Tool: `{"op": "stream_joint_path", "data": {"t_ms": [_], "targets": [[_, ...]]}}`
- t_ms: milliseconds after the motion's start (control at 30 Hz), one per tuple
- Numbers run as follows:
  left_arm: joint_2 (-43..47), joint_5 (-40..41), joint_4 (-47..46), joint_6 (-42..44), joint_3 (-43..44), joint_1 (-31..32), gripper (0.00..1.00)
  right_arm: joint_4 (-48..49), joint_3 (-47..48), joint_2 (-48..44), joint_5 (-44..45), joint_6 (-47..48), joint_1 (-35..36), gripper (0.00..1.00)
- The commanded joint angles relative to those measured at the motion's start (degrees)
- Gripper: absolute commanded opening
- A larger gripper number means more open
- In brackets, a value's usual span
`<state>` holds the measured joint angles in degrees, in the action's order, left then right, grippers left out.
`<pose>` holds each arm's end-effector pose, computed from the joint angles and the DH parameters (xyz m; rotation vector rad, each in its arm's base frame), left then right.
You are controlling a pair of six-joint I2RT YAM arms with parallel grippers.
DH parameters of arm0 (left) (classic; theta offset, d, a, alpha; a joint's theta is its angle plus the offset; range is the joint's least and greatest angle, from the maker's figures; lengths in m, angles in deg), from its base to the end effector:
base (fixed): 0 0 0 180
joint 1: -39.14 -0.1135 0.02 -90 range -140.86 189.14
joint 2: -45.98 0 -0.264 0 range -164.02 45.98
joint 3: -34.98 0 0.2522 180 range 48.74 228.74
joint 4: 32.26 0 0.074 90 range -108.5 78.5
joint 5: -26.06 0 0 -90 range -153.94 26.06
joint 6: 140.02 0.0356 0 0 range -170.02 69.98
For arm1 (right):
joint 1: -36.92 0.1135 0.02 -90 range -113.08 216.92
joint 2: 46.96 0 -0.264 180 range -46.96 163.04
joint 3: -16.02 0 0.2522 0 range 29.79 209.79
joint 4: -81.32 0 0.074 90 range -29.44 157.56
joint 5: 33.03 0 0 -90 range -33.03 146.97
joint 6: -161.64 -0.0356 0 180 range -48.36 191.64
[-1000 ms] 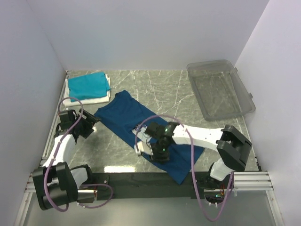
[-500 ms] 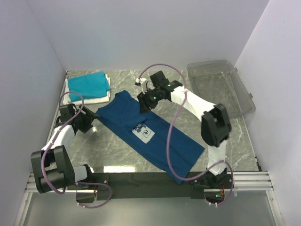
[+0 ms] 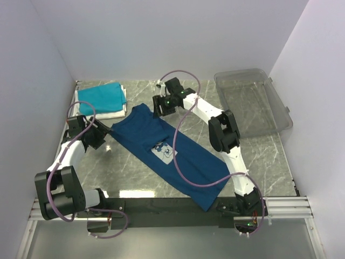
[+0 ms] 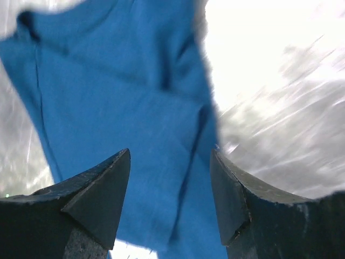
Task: Fold and stack the t-shirts
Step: Fold the tshirt
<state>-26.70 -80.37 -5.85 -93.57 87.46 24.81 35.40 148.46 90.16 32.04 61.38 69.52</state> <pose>0.2470 0.0527 0.1999 -1.0478 2.1819 -0.5801 0.4403 0.2994 0.1904 -0.6856 2.4397 0.8503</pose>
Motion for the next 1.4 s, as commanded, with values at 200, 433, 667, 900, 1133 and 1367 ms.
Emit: {"op": "stream_joint_path", "data": {"t_ms": [200, 433, 667, 900, 1133, 1367], "targets": [[5.62, -0.54, -0.52, -1.1, -0.84, 0.18, 0.74, -0.18, 9.73, 7.89, -1.61, -4.59, -1.22, 0.68], [6.15, -1.33, -0.51, -1.36, -1.19, 0.18, 0.74, -0.62, 10.97, 9.92, -3.02, -5.82, -1.05, 0.67], [7.29, -1.77, -0.6, -1.98, -1.45, 0.26, 0.74, -3.07, 11.4, 12.21, -5.22, -5.65, -0.43, 0.58], [8.52, -1.94, -0.08, -1.8, -2.24, 0.18, 0.74, -4.49, 10.09, 11.86, -3.99, -5.64, 0.1, 0.43], [10.02, -1.68, 1.15, -1.36, -2.51, 0.26, 0.74, -4.05, 10.09, 10.63, -1.35, -6.26, -0.52, 0.15], [9.85, -2.64, 0.63, -1.27, -2.86, 0.18, 0.74, -2.73, 8.16, 7.38, 1.54, -6.79, -3.77, 0.0]]}}
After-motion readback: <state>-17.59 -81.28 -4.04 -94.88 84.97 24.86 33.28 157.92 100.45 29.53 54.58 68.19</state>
